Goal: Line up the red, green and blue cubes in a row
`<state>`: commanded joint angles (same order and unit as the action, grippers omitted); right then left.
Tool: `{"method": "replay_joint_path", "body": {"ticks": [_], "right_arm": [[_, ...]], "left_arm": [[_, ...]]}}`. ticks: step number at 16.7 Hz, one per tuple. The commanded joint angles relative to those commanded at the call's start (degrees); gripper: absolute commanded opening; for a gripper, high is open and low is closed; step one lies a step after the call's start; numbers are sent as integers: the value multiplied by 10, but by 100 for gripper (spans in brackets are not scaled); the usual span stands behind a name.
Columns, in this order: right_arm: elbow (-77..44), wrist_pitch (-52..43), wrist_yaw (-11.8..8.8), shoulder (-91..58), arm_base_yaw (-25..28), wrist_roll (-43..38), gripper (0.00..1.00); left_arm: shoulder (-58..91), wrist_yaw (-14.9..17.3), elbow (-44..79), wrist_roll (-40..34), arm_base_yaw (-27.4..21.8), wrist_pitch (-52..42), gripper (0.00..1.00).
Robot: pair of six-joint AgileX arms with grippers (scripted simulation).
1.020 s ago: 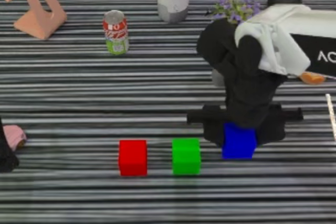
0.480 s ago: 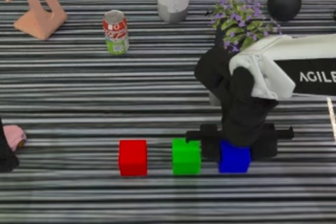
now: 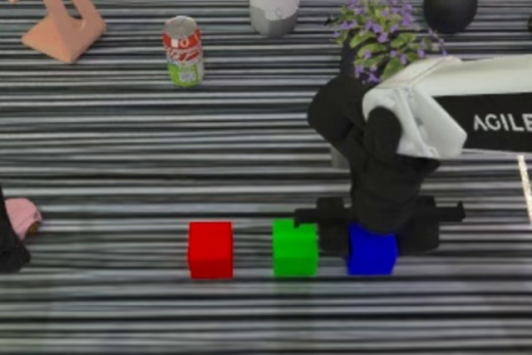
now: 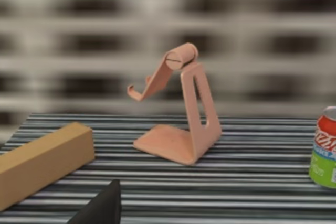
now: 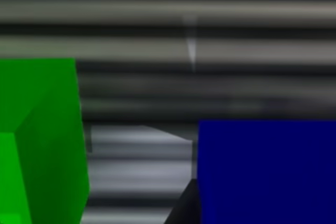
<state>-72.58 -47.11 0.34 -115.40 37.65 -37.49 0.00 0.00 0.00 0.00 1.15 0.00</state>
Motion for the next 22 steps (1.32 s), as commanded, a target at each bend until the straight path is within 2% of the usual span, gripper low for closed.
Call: {"method": "replay_joint_path", "body": {"ticks": [6,16,22], "right_arm": [[0,0,0,0,0,0,98],[-2,-2,0,1,0,0,100],[-71,-119,0,41,3,0,100]], "left_arm": [[0,0,0,0,0,0,100],[0,0,0,0,0,0,100],[0,0,0,0,0,0,100]]}}
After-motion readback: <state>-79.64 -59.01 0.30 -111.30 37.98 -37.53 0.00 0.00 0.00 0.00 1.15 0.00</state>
